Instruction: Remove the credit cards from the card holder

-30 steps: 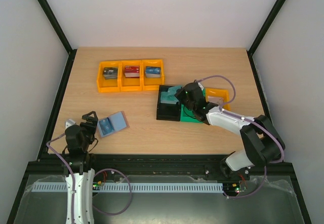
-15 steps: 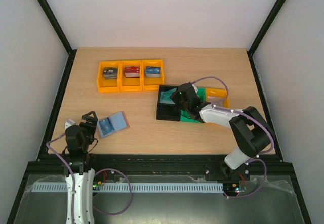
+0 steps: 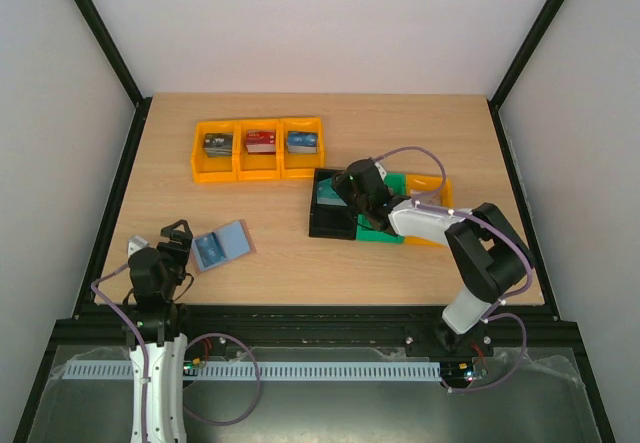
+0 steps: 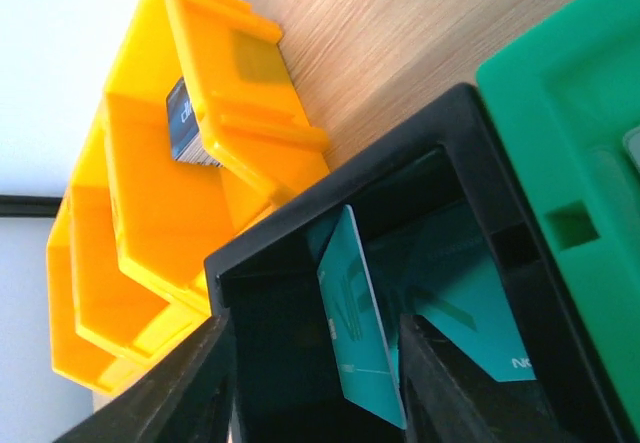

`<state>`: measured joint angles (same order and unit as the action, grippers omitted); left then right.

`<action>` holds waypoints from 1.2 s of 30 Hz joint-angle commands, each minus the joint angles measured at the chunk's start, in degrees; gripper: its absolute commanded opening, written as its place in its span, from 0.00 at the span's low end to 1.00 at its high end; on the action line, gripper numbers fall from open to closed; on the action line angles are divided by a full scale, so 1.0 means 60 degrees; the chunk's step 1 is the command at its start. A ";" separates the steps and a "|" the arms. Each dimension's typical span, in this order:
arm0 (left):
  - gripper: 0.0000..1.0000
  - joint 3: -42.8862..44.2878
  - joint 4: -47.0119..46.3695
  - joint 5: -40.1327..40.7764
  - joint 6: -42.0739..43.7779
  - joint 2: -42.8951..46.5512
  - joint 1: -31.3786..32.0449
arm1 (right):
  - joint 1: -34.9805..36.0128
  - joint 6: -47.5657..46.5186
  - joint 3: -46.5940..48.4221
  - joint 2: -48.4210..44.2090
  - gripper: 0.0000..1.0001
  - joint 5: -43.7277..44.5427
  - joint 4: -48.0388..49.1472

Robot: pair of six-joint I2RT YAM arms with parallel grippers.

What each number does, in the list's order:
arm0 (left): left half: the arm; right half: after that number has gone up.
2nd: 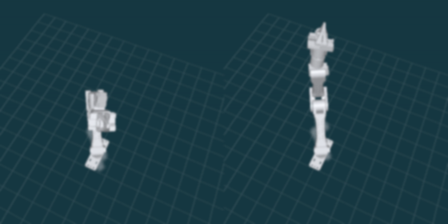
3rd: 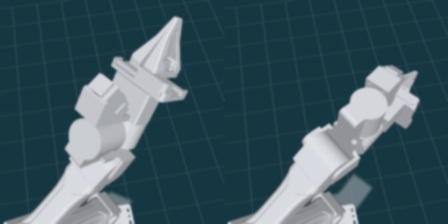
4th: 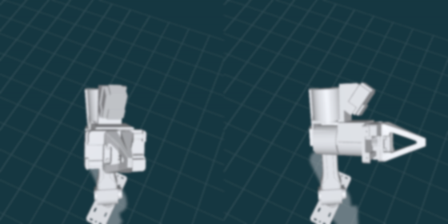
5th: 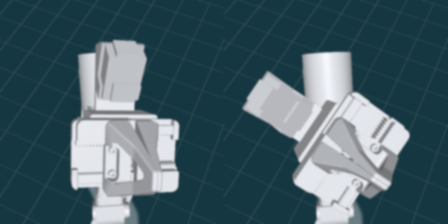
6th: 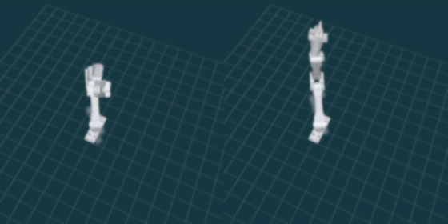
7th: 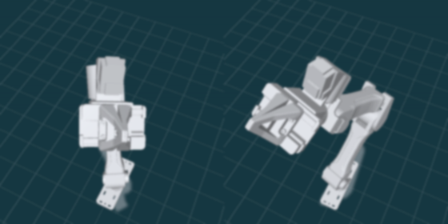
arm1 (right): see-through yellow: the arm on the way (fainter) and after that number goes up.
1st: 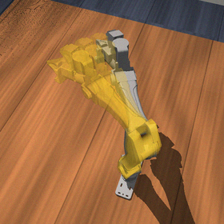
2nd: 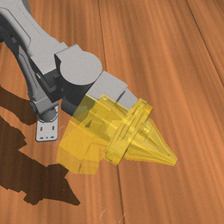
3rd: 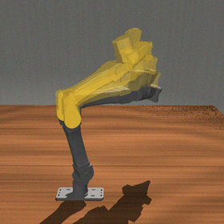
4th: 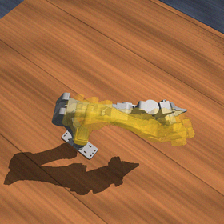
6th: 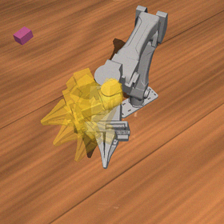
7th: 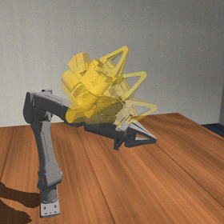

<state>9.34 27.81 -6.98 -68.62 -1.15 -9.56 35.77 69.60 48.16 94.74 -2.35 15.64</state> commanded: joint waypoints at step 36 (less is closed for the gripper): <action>1.00 -0.0333 -0.0444 -0.0403 0.0297 -0.3275 -0.0212 | 0.3705 -0.6774 0.6526 0.3941 0.80 -0.2308 -0.4723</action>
<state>8.86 26.92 -8.10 -67.96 -19.49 -10.92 56.99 27.44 85.38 113.69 -9.08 -6.22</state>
